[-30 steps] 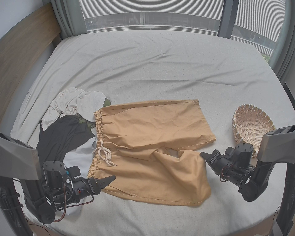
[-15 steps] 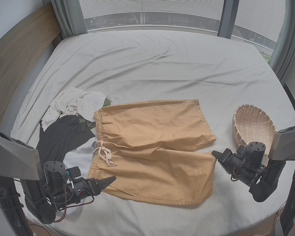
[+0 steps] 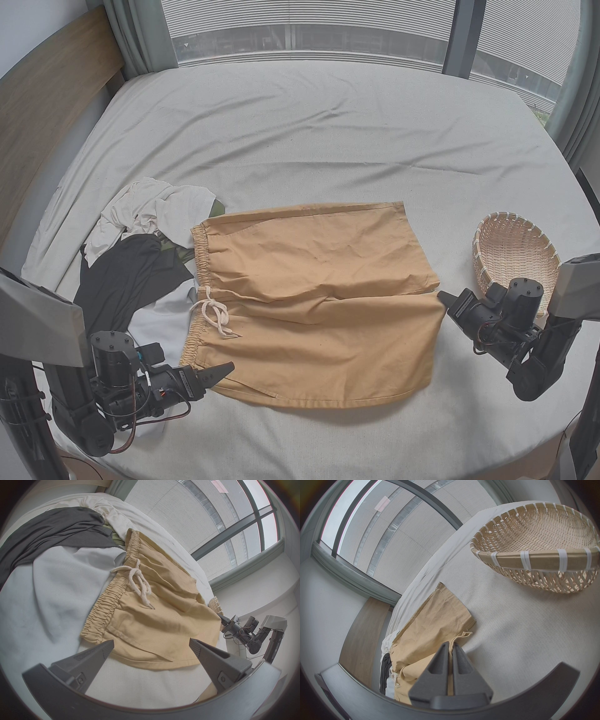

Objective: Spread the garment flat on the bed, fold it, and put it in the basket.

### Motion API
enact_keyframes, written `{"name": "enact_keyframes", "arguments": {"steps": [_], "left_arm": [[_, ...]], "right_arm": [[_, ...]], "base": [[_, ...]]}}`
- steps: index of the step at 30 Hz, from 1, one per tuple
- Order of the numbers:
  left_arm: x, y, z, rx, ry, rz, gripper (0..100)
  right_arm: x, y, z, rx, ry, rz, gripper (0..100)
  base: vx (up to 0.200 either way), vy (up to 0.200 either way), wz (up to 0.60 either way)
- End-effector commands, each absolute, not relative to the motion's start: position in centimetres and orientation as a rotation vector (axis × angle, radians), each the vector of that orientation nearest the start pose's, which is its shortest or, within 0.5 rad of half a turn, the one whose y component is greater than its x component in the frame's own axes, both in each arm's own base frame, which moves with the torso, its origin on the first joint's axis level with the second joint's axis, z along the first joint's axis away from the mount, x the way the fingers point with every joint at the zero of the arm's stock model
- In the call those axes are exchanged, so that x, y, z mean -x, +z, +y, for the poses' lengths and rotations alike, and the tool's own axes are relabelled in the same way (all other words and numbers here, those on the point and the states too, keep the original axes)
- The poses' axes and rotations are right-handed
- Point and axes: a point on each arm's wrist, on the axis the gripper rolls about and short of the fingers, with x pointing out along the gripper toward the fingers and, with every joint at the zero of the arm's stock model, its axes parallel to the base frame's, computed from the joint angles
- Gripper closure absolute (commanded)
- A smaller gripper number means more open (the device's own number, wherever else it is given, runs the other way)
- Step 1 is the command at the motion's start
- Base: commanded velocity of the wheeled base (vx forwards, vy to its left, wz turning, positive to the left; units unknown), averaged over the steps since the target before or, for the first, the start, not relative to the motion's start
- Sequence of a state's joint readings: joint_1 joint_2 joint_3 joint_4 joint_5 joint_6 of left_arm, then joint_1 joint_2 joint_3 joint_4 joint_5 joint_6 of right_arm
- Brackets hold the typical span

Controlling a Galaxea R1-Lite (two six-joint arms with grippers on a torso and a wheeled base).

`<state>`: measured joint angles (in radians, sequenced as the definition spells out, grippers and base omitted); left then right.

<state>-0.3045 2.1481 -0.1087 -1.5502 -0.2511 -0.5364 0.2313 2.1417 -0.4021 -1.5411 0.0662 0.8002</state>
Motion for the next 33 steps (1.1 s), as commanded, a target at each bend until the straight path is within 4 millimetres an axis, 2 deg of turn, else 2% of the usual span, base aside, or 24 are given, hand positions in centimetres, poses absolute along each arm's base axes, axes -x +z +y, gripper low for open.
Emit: {"name": "enact_keyframes", "arguments": {"steps": [1, 12, 13, 20, 23, 24, 25, 27, 33], "left_arm": [[-23.2, 0.7, -7.5, 0.498, -0.367, 0.644, 0], [-23.3, 0.5, -7.4, 0.498, -0.354, 0.649, 0], [-23.3, 0.5, -7.3, 0.501, -0.351, 0.648, 0], [-23.7, 0.4, -6.4, 0.512, -0.312, 0.638, 0], [-23.7, 0.2, -6.1, 0.515, -0.299, 0.643, 0], [-23.8, 0.1, -6.0, 0.515, -0.293, 0.644, 0], [-23.8, 0.0, -6.0, 0.515, -0.293, 0.645, 0], [-24.0, -0.1, -5.8, 0.515, -0.283, 0.643, 0], [-24.1, -0.2, -5.7, 0.507, -0.244, 0.635, 0]], "right_arm": [[-30.5, 4.3, 6.6, -0.777, 0.178, 0.301, 100], [-30.6, 4.5, 6.2, -0.773, 0.169, 0.291, 100], [-30.6, 4.4, 6.3, -0.757, 0.171, 0.293, 0], [-30.4, 5.3, 6.4, -0.755, 0.182, 0.263, 0], [-29.3, 6.4, 6.4, -0.753, 0.190, 0.245, 0], [-28.1, 7.4, 6.7, -0.751, 0.212, 0.240, 0], [-28.0, 7.4, 6.7, -0.751, 0.214, 0.239, 0], [-26.6, 8.2, 6.9, -0.747, 0.234, 0.237, 0], [-25.7, 8.4, 6.6, -0.730, 0.235, 0.242, 0]], "base": [[0.000, 0.000, 0.00], [0.000, 0.000, 0.00], [0.000, 0.000, 0.00], [0.000, 0.000, 0.00], [0.000, 0.000, 0.00], [0.000, 0.000, 0.00], [0.000, 0.000, 0.00], [0.000, 0.000, 0.00], [0.000, 0.000, 0.00]]}}
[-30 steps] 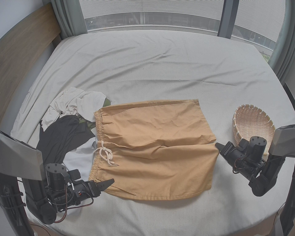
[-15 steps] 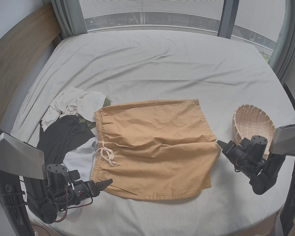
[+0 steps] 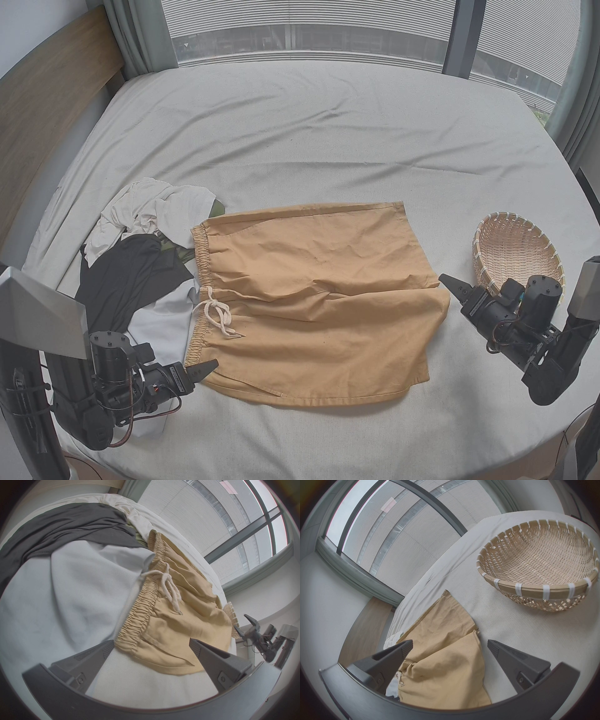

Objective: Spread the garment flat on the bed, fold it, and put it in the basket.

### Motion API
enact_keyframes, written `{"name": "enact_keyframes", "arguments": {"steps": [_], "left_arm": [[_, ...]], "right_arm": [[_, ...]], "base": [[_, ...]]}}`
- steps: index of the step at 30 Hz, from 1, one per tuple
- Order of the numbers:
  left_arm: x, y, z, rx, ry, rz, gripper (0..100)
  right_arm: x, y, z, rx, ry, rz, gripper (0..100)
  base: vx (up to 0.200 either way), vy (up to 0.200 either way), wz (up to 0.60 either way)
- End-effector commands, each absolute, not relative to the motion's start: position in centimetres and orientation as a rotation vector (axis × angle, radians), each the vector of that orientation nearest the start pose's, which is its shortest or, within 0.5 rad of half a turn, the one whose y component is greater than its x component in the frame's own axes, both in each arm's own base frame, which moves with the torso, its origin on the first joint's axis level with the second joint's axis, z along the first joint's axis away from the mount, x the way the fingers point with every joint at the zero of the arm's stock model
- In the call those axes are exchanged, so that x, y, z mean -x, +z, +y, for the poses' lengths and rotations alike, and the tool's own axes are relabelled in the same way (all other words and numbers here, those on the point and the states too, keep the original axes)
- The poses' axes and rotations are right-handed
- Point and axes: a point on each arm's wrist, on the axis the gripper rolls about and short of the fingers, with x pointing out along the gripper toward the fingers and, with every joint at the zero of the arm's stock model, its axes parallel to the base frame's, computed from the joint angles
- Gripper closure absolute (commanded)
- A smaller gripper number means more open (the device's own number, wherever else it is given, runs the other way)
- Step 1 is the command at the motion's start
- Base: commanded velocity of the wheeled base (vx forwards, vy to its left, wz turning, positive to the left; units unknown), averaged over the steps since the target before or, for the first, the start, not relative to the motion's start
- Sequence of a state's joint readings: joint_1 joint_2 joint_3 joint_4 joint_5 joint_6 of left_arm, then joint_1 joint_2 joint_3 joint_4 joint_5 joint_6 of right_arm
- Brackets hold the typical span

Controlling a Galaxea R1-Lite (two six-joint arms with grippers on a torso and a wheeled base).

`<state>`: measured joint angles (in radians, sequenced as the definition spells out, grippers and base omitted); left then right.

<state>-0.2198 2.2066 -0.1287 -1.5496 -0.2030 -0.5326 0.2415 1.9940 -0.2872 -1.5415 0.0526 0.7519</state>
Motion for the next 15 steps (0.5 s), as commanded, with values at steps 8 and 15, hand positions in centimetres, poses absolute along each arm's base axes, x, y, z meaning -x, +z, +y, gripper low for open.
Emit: {"name": "enact_keyframes", "arguments": {"steps": [8, 15], "left_arm": [[-24.3, -0.5, -5.8, 0.515, -0.243, 0.641, 0], [-25.2, -0.8, -6.4, 0.526, -0.256, 0.628, 0]], "right_arm": [[-25.5, 8.3, 6.8, -0.729, 0.240, 0.255, 0], [-25.2, 8.2, 6.9, -0.728, 0.240, 0.263, 0]], "base": [[0.000, 0.000, 0.00], [0.000, 0.000, 0.00]]}}
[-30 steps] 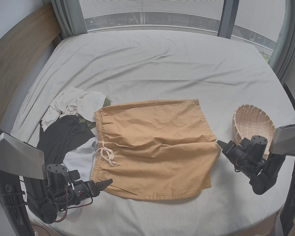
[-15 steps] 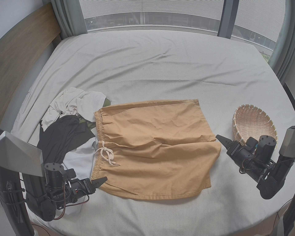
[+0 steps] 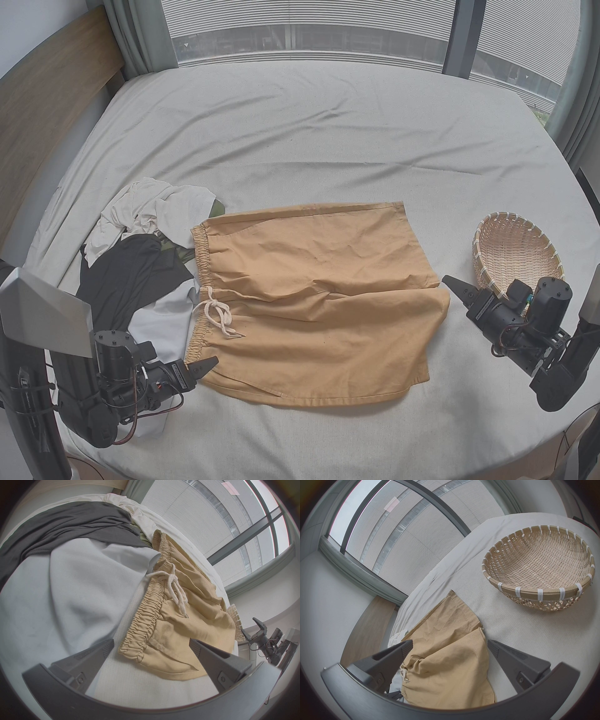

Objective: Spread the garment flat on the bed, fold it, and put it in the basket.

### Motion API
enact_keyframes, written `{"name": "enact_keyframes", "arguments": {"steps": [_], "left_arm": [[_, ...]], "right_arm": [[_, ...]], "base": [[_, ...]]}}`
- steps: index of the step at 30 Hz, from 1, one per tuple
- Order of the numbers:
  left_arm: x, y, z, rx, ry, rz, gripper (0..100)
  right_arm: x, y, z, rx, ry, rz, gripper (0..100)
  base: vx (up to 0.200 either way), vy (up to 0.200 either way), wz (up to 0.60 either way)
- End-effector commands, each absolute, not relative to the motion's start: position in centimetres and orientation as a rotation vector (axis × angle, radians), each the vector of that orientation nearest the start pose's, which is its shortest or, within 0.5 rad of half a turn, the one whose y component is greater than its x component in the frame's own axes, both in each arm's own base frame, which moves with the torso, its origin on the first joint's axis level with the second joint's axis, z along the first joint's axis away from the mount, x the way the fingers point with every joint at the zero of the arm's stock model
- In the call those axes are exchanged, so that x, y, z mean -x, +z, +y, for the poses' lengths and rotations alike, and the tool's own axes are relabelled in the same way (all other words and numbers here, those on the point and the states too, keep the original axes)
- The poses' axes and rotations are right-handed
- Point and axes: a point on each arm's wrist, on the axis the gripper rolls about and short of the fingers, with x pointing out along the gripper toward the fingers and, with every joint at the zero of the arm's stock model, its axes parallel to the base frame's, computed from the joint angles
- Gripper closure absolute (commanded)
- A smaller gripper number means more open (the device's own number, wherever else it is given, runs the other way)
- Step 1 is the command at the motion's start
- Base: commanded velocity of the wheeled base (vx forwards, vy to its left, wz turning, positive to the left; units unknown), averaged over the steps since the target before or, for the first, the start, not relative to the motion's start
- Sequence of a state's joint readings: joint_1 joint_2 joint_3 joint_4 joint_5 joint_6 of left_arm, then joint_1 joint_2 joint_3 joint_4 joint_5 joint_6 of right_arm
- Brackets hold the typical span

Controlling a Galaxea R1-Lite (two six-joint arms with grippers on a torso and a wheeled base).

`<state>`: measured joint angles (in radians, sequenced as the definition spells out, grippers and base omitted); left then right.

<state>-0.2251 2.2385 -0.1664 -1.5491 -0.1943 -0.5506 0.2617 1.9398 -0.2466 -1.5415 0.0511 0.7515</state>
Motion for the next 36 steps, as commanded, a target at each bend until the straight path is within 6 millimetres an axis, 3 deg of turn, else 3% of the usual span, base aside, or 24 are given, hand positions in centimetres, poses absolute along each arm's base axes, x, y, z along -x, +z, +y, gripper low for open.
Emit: {"name": "enact_keyframes", "arguments": {"steps": [1, 17, 26, 36], "left_arm": [[-25.2, -0.8, -6.4, 0.526, -0.255, 0.629, 100], [-25.1, -0.5, -5.4, 0.542, -0.222, 0.616, 100], [-25.1, -0.4, -5.7, 0.539, -0.231, 0.615, 100], [-25.0, -0.4, -5.8, 0.536, -0.236, 0.617, 100]], "right_arm": [[-25.1, 8.1, 6.8, -0.727, 0.238, 0.267, 0], [-22.9, 5.8, 7.7, -0.647, 0.255, 0.415, 0], [-21.1, 1.0, 7.3, -0.523, 0.185, 0.656, 0], [-21.0, -0.6, 8.5, -0.492, 0.213, 0.728, 0]], "base": [[0.000, 0.000, 0.00], [0.000, 0.000, 0.00], [0.000, 0.000, 0.00], [0.000, 0.000, 0.00]]}}
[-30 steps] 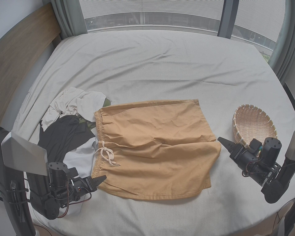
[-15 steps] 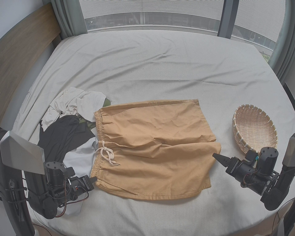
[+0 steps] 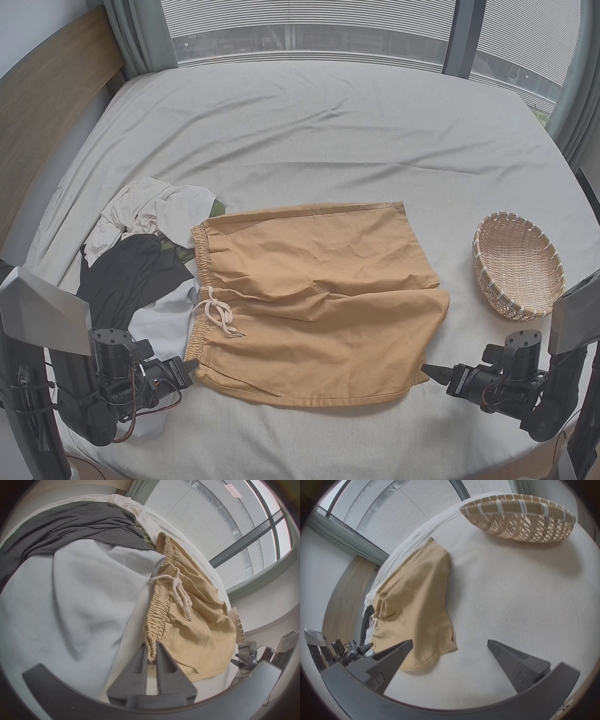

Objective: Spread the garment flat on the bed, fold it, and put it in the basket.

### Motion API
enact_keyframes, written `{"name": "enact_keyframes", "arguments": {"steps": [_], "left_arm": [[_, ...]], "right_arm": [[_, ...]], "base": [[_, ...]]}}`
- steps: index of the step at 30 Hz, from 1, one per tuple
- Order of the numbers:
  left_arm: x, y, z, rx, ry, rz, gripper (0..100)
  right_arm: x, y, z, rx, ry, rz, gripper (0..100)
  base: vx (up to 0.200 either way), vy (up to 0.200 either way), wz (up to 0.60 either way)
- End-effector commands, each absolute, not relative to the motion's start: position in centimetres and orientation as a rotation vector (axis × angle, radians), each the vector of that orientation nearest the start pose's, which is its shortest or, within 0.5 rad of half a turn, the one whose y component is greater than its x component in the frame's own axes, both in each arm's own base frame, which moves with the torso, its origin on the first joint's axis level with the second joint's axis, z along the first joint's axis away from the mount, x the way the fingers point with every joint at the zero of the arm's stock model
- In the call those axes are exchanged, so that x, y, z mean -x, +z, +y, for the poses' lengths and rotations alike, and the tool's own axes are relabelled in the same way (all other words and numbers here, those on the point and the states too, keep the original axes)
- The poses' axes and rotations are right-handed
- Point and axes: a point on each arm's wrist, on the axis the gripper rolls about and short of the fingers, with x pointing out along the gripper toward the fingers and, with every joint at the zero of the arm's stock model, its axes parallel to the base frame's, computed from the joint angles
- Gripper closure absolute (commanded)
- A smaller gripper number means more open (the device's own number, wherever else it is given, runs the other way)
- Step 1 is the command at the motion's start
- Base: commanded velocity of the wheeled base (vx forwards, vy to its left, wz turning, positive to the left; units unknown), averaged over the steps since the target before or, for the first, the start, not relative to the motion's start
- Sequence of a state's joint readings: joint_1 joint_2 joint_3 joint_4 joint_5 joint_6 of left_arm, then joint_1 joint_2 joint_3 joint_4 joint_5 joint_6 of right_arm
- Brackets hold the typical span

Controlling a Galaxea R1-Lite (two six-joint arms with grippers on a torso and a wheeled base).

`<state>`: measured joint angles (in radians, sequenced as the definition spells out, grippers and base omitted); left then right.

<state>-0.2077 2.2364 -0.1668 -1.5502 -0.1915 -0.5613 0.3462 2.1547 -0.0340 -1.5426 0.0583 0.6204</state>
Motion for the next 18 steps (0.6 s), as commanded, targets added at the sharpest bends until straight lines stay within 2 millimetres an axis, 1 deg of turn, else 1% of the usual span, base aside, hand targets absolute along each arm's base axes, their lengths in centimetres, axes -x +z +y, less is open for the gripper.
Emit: {"name": "enact_keyframes", "arguments": {"steps": [1, 5, 9, 12, 13, 18], "left_arm": [[-25.0, -0.4, -5.8, 0.536, -0.239, 0.617, 100], [-24.9, -0.3, -5.9, 0.533, -0.242, 0.616, 100], [-24.9, -0.2, -5.9, 0.533, -0.244, 0.614, 100], [-24.9, -0.2, -5.9, 0.532, -0.243, 0.613, 100], [-24.9, -0.2, -5.9, 0.532, -0.243, 0.613, 100], [-24.9, -0.2, -5.9, 0.531, -0.238, 0.613, 100]], "right_arm": [[-21.1, -0.7, 8.6, -0.490, 0.216, 0.728, 0], [-21.7, -1.1, 9.3, -0.488, 0.234, 0.722, 0], [-22.6, -1.9, 9.5, -0.490, 0.224, 0.721, 0], [-23.0, -2.0, 9.5, -0.493, 0.221, 0.709, 0], [-23.0, -2.0, 9.5, -0.493, 0.221, 0.709, 100], [-23.1, -1.5, 9.4, -0.496, 0.205, 0.685, 100]], "base": [[0.000, 0.000, 0.00], [0.000, 0.000, 0.00], [0.000, 0.000, 0.00], [0.000, 0.000, 0.00], [0.000, 0.000, 0.00], [0.000, 0.000, 0.00]]}}
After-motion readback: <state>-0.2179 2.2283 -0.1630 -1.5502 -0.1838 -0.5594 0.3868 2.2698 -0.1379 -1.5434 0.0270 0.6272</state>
